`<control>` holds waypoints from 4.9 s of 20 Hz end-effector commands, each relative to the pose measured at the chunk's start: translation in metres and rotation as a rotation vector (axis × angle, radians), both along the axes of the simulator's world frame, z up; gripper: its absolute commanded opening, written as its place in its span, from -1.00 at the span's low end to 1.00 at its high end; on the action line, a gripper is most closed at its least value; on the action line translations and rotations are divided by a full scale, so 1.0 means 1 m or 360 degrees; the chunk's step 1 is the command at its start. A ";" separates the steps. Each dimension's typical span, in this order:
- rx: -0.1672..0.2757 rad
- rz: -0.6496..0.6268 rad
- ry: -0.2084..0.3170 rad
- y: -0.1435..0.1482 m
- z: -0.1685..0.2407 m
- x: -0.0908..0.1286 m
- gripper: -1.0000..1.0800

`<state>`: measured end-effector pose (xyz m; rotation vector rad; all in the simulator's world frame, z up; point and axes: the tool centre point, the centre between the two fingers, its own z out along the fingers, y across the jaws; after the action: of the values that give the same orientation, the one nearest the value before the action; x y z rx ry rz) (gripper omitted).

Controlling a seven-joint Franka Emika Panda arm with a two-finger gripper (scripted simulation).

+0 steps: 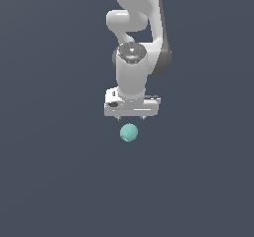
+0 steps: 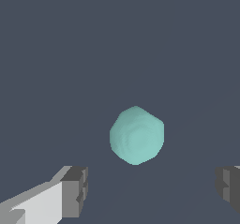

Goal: Pick up the object and move it to a goal position.

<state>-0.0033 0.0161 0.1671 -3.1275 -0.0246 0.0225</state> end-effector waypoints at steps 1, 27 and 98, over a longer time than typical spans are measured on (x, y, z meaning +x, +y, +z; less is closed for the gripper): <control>0.0000 0.0000 0.0000 0.000 0.000 0.000 0.92; 0.0035 -0.0128 -0.0034 0.005 -0.005 0.007 0.92; -0.0018 -0.0890 -0.0046 -0.071 -0.099 0.025 -1.00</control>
<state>0.0180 -0.0424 0.0665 -3.0200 0.8403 -0.0320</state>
